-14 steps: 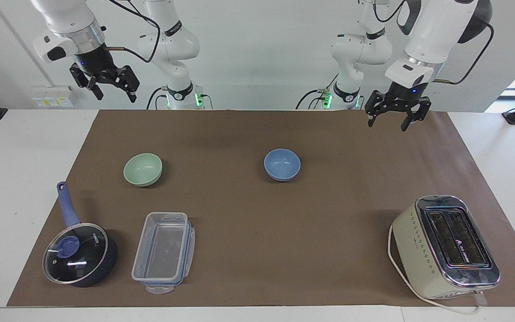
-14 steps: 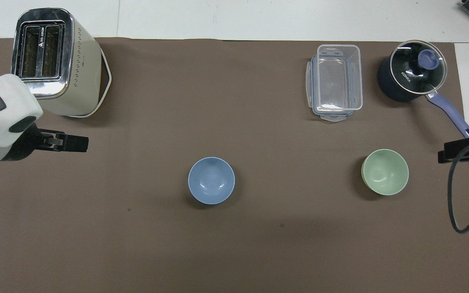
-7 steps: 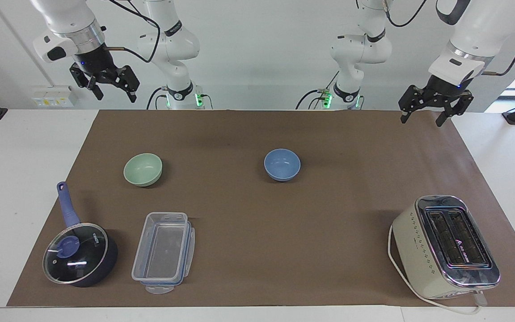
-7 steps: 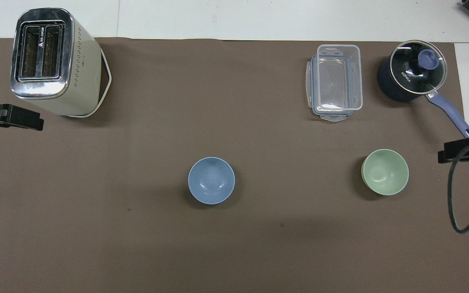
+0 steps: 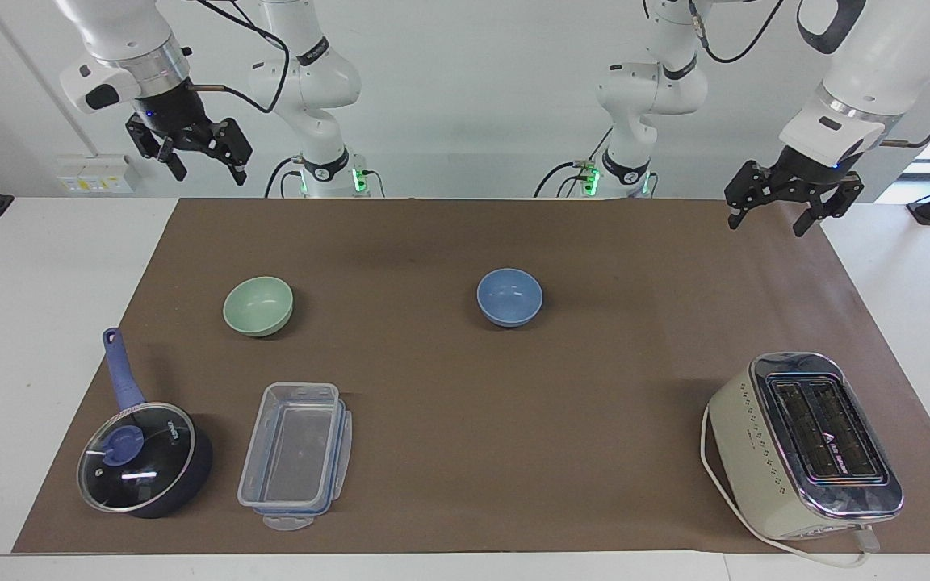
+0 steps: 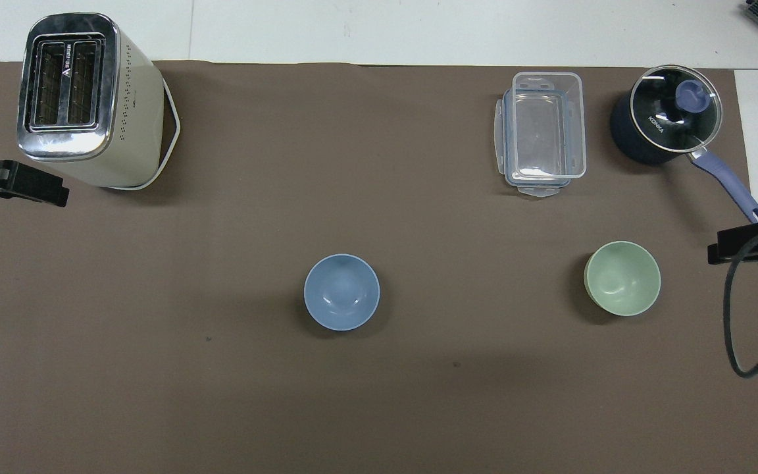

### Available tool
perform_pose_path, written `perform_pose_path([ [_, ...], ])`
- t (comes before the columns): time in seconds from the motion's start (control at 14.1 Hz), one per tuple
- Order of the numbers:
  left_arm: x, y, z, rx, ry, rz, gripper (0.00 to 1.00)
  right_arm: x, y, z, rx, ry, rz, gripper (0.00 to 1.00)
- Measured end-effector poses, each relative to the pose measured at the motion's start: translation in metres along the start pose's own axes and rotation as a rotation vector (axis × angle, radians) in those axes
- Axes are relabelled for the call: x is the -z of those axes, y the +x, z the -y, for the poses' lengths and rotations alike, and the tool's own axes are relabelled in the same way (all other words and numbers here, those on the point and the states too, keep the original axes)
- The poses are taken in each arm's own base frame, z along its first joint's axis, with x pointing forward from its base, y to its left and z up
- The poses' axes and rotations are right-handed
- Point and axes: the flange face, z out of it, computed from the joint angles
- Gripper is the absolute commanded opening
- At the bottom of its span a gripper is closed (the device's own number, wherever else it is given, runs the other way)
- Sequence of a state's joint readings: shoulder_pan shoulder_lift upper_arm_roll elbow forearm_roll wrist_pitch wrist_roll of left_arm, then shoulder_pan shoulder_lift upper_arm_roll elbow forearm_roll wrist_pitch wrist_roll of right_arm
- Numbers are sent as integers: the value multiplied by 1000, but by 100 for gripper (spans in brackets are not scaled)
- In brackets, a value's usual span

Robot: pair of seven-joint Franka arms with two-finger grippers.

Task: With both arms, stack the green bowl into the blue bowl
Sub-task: 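Release the blue bowl and withdraw the left gripper to rest, then reach the right gripper to the green bowl rim and grasp it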

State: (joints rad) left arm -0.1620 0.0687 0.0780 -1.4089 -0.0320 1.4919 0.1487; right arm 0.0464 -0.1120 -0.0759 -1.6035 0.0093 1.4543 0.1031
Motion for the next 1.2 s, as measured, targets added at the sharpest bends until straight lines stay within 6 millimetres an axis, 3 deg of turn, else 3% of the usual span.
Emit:
perform_pose_path([
  [0.35, -6, -29, -2, -25, -14, 42, 100, 0, 0, 0, 0, 0, 0, 100],
  [0.71, -8, -32, -3, -26, -16, 48, 100, -5, 3, 3, 53, 0, -8, 100],
  [0.92, -8, -32, -2, -25, -15, 43, 100, -37, 18, 3, 138, 0, -41, 100],
  [1.06, -7, -32, -2, -24, -14, 41, 100, -71, 28, -1, 185, -4, -25, 100],
  [1.2, -7, -32, -1, -24, -14, 40, 100, -116, 43, -22, 249, -6, -12, 100],
])
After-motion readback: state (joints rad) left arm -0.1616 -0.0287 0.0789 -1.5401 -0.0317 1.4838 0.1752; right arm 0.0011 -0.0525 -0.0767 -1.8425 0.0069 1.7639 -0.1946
